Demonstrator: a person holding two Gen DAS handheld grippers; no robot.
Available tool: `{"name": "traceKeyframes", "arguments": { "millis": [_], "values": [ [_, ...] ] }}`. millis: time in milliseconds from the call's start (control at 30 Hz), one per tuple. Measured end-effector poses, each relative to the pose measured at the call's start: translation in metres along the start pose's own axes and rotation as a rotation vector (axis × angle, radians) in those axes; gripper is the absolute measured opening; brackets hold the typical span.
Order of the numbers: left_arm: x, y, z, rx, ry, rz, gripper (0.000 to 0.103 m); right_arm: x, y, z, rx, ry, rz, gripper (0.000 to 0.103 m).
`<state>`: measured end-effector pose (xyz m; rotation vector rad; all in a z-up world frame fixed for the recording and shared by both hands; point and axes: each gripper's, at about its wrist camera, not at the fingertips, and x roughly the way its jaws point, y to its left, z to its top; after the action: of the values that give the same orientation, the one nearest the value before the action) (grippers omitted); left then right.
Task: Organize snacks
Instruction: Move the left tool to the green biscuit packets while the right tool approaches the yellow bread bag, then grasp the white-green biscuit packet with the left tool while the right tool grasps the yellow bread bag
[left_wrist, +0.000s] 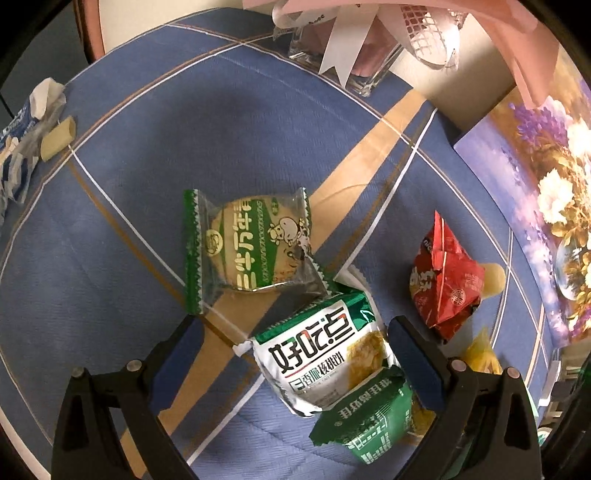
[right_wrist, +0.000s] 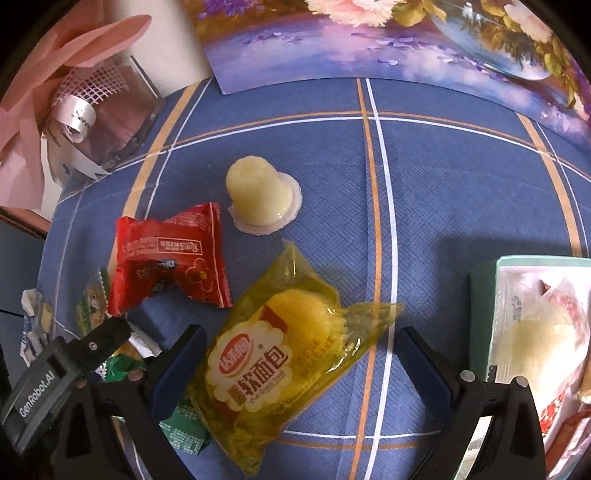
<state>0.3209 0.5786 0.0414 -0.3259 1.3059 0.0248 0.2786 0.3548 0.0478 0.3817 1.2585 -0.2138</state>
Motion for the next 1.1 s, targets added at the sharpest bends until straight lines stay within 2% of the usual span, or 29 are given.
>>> {"name": "traceKeyframes", "arguments": {
  "millis": [267,467,667,867,1000,1100],
  "values": [
    [0.002,-0.007,-0.005,0.011,0.013,0.014,0.100,0.006,0.008,-0.003,-0.032,-0.005,-0.018,0.102],
    [0.003,-0.008,-0.008,0.005,0.017,0.014,0.099,-0.001,0.005,-0.014,-0.055,-0.012,-0.036,0.088],
    [-0.002,-0.008,-0.010,-0.001,0.007,0.007,0.089,-0.009,-0.006,-0.013,-0.074,-0.016,-0.084,0.065],
    [-0.001,-0.018,-0.011,0.012,0.002,0.026,0.086,-0.009,-0.003,-0.017,-0.109,-0.021,-0.119,0.063],
    [-0.002,-0.026,-0.013,0.020,-0.002,0.028,0.071,-0.010,0.000,-0.018,-0.126,-0.028,-0.140,0.057],
    [-0.003,-0.028,-0.014,0.018,-0.002,0.027,0.070,-0.013,-0.001,-0.022,-0.127,-0.030,-0.143,0.053]
  ]
}}
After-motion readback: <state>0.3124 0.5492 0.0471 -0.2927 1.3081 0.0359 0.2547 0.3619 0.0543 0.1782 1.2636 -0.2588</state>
